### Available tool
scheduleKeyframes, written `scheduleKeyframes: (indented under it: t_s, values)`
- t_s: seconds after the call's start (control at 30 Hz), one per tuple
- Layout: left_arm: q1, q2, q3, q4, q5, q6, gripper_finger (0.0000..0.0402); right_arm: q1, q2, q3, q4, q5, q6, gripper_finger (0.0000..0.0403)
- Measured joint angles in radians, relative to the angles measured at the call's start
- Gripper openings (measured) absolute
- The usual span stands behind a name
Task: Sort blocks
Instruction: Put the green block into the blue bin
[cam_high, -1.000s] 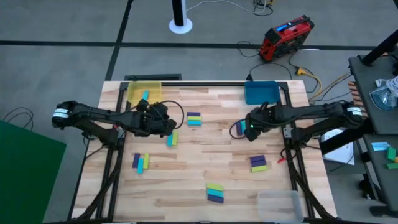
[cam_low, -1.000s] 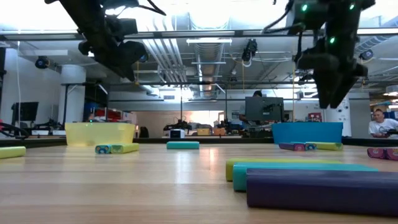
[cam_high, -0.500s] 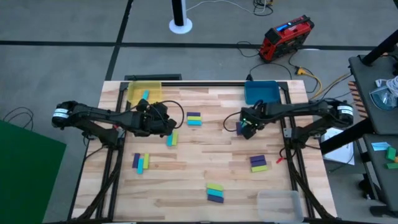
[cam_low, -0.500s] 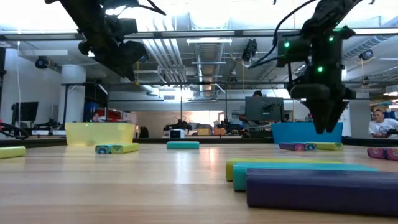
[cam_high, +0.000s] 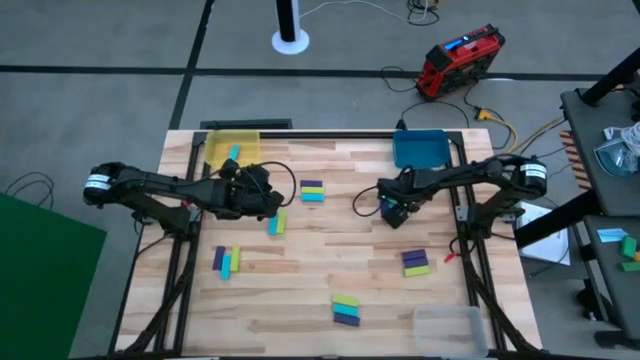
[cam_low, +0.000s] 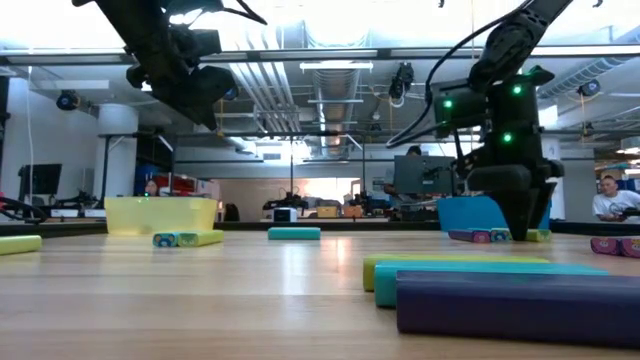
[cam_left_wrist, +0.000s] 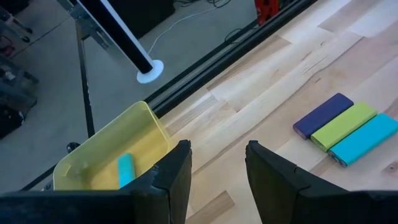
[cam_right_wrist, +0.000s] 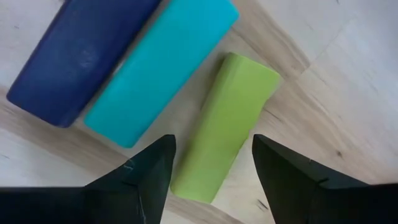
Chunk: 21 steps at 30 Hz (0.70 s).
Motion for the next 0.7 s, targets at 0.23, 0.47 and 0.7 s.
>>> scheduleKeyframes:
  t_s: [0.23, 0.47, 0.7]
  values:
    - [0.000, 0.000, 0.000, -0.001, 0.000, 0.000, 0.0131, 0.000, 0.002, 0.000, 0.006, -0.002, -0.013, 0.0190]
    - [0.000, 0.000, 0.000, -0.002, 0.000, 0.000, 0.0131, 0.000, 0.002, -0.001, 0.011, -0.010, -0.015, 0.0123]
    - [0.000, 0.000, 0.000, -0.002, 0.000, 0.000, 0.0131, 0.000, 0.002, -0.001, 0.007, -0.008, -0.009, 0.0093]
